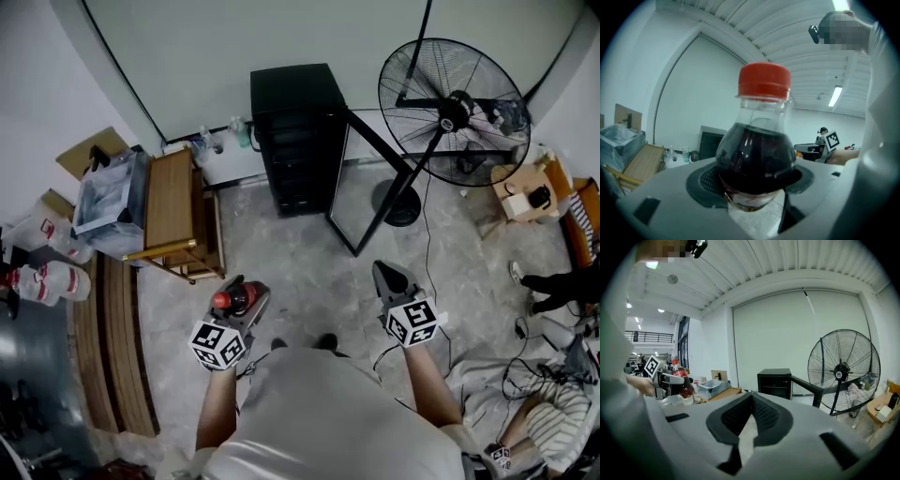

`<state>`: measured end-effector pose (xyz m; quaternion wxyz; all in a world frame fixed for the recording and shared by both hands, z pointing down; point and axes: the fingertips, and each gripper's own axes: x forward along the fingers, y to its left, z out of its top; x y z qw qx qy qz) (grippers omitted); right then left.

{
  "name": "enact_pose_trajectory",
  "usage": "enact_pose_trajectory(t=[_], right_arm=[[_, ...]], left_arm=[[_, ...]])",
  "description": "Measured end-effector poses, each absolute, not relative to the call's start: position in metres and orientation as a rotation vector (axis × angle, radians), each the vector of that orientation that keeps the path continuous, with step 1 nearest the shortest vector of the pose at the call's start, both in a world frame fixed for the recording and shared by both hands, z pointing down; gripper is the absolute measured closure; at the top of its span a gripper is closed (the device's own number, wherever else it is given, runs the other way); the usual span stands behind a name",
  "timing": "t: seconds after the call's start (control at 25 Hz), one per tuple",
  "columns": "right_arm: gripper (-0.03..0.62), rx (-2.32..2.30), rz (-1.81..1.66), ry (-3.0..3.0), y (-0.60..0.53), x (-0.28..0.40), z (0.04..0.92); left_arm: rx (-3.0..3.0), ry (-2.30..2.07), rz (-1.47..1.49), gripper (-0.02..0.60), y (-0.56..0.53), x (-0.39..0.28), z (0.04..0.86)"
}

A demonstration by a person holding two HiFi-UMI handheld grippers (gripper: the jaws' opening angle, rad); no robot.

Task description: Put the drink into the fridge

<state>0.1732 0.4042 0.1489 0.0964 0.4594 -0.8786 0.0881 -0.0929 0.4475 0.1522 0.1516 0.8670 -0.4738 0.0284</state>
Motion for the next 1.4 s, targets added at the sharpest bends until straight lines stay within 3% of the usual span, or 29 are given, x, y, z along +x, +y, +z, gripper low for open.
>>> enact_pose_trajectory(t=[0.76,1.4], right_arm=[[0.597,1.319,0.276,-2.58,0.389,0.226,0.18],[0.597,1.353,0.3,-2.527,0.304,0.188,0.194]], left_arm=[[2.422,-1.406,0.019,0.278,0.441,-0.047,0.169],[2.45,-1.324,0.035,0.278,0.33,-0.08,0.184]])
